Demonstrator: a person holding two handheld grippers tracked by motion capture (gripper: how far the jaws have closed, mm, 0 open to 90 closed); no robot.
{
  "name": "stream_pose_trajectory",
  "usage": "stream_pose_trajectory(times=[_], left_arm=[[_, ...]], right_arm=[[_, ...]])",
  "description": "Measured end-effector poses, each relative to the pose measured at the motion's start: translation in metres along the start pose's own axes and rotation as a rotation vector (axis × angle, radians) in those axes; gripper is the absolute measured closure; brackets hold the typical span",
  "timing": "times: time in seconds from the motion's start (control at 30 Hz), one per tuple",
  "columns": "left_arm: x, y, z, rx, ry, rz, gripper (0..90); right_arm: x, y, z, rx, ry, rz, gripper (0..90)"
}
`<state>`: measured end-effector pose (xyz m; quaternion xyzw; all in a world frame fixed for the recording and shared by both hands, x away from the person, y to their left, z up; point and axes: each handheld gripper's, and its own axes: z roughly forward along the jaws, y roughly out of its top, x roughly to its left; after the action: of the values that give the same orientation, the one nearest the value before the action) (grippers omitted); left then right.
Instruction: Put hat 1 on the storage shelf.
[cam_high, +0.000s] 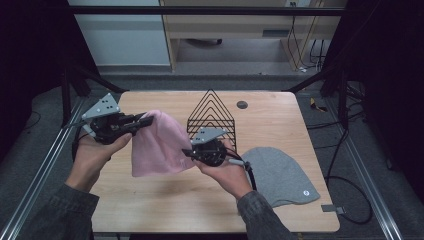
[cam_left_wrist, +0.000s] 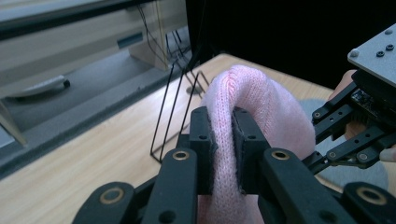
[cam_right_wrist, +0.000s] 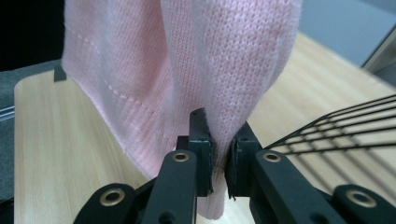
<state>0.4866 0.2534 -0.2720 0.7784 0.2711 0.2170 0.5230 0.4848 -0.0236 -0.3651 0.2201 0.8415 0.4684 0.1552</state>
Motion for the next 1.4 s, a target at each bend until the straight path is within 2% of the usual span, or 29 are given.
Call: stream_pose_trajectory(times=[0.23,0.4,0.6,0.9,1.1,1.17,1.4], left_arm=[[0.012,0.027,-0.004,-0.058,0.014,-0.019,79.6],[0.023,0.039,-0.002,-0.094,0.031,-0.04,79.5],[0.032,0.051,0.001,-0.1,0.052,-0.041,79.4],[0.042,0.068,0.019,-0.135,0.062,-0.06,79.4],[0.044,0.073,0.034,-0.135,0.062,-0.048,79.2],[0.045,0.075,0.041,-0.132,0.059,-0.045,79.1],[0.04,0.081,0.062,-0.149,0.038,-0.039,79.0]], right_arm=[[-0.017,0.041,-0.017,0.019,-0.035,-0.047,83.0],[-0.035,0.062,-0.022,0.026,-0.054,-0.045,83.0],[-0.053,0.079,-0.023,0.014,-0.072,-0.034,83.0],[-0.075,0.09,-0.018,-0.011,-0.115,-0.012,83.0],[-0.091,0.088,-0.02,-0.012,-0.144,-0.009,82.9],[-0.103,0.085,-0.023,-0.025,-0.155,0.009,82.9],[-0.116,0.078,-0.032,-0.034,-0.182,0.028,82.9]])
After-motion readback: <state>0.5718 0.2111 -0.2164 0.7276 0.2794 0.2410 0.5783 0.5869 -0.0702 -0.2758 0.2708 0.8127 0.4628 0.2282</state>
